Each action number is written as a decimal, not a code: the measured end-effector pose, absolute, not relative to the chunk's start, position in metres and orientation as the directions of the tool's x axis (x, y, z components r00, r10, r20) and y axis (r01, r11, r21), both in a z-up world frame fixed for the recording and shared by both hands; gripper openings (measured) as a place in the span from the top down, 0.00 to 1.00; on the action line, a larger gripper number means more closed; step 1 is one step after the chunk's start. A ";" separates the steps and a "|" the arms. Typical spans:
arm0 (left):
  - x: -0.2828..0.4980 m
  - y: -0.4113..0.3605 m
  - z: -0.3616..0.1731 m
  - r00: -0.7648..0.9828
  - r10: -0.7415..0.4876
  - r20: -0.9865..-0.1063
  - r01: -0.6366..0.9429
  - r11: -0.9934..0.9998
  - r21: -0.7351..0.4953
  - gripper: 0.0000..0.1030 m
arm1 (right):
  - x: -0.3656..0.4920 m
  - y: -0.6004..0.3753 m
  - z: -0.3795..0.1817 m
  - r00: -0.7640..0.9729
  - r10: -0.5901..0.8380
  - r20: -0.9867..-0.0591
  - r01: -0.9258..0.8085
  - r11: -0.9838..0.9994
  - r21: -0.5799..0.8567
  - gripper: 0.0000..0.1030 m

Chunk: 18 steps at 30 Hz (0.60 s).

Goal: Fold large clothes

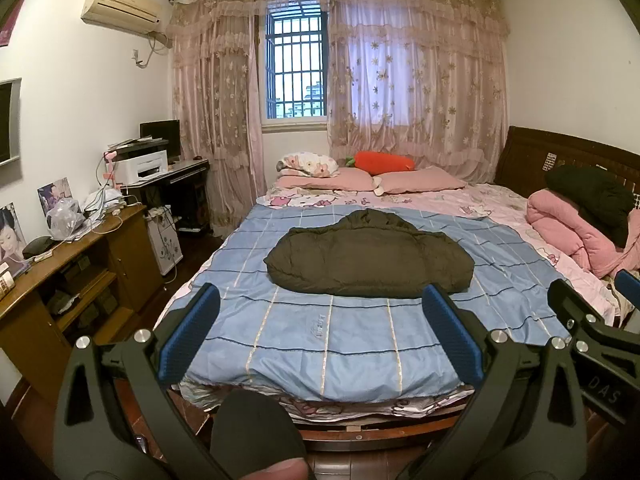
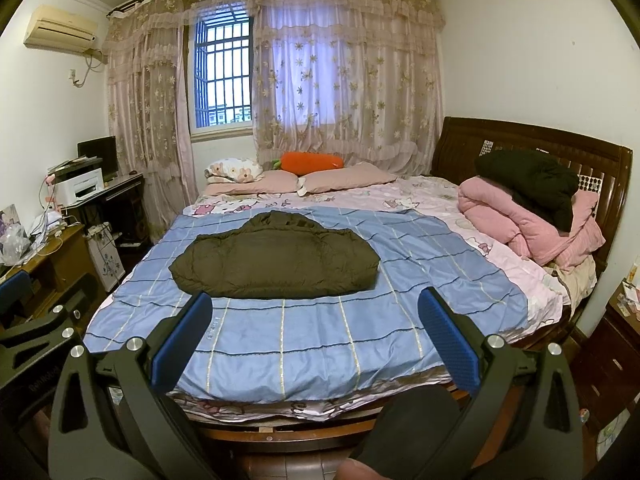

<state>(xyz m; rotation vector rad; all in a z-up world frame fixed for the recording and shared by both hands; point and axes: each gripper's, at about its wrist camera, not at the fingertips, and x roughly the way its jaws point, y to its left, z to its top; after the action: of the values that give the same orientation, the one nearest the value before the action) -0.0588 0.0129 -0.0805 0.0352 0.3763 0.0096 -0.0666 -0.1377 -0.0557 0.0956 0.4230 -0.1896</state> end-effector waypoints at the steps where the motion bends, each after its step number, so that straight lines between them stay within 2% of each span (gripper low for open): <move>1: -0.059 0.013 -0.081 0.930 0.017 -0.366 -0.004 0.999 0.037 0.02 | -0.067 -0.138 -0.056 0.895 -0.164 -0.415 0.203 0.978 0.051 0.01; 18: -0.060 0.012 -0.082 0.931 0.016 -0.366 -0.003 0.999 0.037 0.02 | -0.067 -0.137 -0.055 0.897 -0.164 -0.411 0.199 0.979 0.044 0.01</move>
<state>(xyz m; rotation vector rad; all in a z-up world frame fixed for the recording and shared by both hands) -0.0597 0.0118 -0.0825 0.0355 0.3746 0.0100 -0.0672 -0.1371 -0.0552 0.0859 0.4176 -0.1885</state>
